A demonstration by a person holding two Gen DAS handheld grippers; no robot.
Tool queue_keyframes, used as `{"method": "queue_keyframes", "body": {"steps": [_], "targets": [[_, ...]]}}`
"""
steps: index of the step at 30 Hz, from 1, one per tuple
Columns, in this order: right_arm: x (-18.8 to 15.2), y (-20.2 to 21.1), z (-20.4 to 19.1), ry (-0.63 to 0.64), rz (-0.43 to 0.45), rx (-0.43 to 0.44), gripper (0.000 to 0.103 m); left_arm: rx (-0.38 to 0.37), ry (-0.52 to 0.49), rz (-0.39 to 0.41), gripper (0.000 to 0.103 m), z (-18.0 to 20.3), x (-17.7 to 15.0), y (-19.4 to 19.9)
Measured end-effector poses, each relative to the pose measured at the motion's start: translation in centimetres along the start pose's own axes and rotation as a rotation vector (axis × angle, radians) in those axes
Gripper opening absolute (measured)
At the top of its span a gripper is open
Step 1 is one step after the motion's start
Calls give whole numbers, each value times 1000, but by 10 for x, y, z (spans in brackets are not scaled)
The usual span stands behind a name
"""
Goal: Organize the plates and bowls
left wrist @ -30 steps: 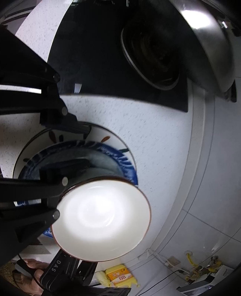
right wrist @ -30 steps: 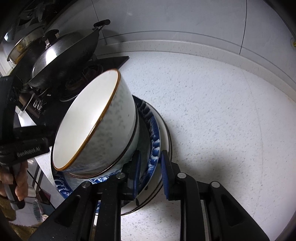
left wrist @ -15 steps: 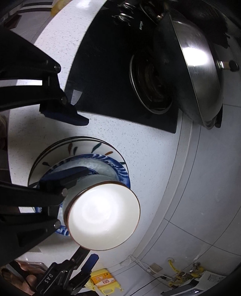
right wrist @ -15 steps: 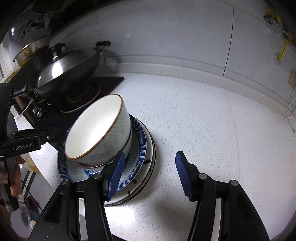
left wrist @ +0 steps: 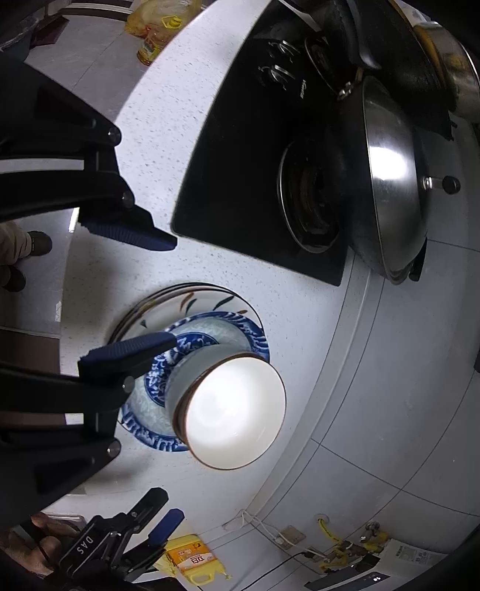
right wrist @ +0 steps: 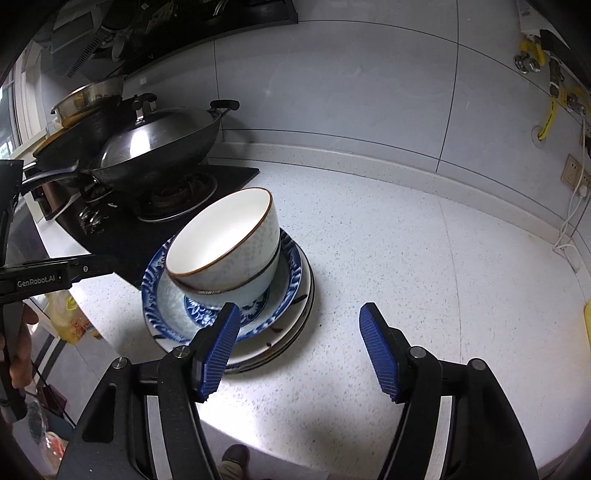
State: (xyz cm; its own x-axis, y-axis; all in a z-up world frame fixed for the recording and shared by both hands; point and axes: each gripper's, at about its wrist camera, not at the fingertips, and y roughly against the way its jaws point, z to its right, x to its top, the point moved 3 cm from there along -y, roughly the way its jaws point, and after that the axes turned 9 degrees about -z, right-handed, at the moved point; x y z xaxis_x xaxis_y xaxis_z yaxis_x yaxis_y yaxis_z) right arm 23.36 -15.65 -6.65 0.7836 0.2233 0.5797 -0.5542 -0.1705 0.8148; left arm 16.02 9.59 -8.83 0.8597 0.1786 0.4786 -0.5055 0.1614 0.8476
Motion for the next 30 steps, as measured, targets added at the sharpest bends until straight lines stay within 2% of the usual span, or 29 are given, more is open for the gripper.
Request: {"method": "queue_keyframes", "body": {"steps": [9,15,18,25,30], "targets": [[-17,6,-2,-28,16,38,62,25,30,20,44,-3,-15,17],[-30,13,1,-70,23,1,62,20,6,49,44,0,-15,19],[-34,15,2,-96,23,-32,62,26,-38,53,44,1,-15,17],[-40,12,-8,-167,-6,-78,62,-29,-75,2,44,-13,-21,5],[-45,13,-26,-195,-23,-120,62,-66,-100,-1,44,-25,-21,5]]}}
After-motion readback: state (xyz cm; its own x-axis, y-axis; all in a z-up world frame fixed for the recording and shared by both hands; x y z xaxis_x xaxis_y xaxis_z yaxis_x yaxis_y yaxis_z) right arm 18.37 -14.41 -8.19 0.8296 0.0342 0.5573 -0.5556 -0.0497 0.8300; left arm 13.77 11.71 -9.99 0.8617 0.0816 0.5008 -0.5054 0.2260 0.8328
